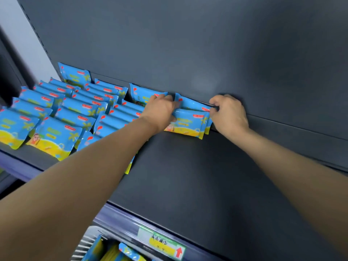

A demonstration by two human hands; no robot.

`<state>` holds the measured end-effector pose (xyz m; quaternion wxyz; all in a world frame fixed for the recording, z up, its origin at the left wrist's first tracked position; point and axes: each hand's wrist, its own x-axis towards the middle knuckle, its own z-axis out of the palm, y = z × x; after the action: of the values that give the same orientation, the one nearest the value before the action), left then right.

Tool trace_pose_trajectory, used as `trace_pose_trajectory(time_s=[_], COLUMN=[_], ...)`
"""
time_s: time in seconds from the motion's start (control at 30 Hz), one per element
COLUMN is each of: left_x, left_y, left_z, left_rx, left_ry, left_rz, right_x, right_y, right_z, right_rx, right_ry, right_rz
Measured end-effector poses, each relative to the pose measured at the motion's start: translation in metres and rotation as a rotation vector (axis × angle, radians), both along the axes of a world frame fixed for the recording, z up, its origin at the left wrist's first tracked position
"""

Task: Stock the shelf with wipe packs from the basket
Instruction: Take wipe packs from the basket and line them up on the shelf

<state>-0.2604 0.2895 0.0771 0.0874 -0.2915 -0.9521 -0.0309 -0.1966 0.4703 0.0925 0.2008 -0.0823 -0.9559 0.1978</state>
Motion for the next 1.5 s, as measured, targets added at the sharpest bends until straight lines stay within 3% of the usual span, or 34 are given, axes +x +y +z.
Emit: trace_pose_trajectory(time_s=[0.23, 0.43, 0.7, 1.13, 1.33, 1.5], left_x=[-0.009, 0.021, 0.111, 0.257, 0.306, 0.324], left_y=[0.018, 0.004, -0.046, -0.136, -0.179, -0.202], left_z=[-0.007, 0.004, 0.06, 0.147, 0.116, 0.036], left_rx=[-0.036, 0.124, 0.338, 0.408, 0.414, 0.319], left_ry=[0.149, 0.255, 0.371, 0.67, 0.614, 0.297], left_rz=[0.054, -0.006, -0.171, -0.343, -0.4, -0.442], right_x=[0.033, 0.06, 0.121, 0.248, 0.294, 0.318], right_y=[-0.007, -0.025, -0.066, -0.162, -0.2, -0.221], right_z=[-0.001, 0.015, 0.06, 0.122, 0.096, 0.013], right_rx=[0.078, 0.176, 0.292, 0.332, 0.286, 0.223], right_ry=[0.051, 0.101, 0.203, 0.436, 0.434, 0.22], right_rz=[0.105, 0.115, 0.095, 0.079, 0.113, 0.148])
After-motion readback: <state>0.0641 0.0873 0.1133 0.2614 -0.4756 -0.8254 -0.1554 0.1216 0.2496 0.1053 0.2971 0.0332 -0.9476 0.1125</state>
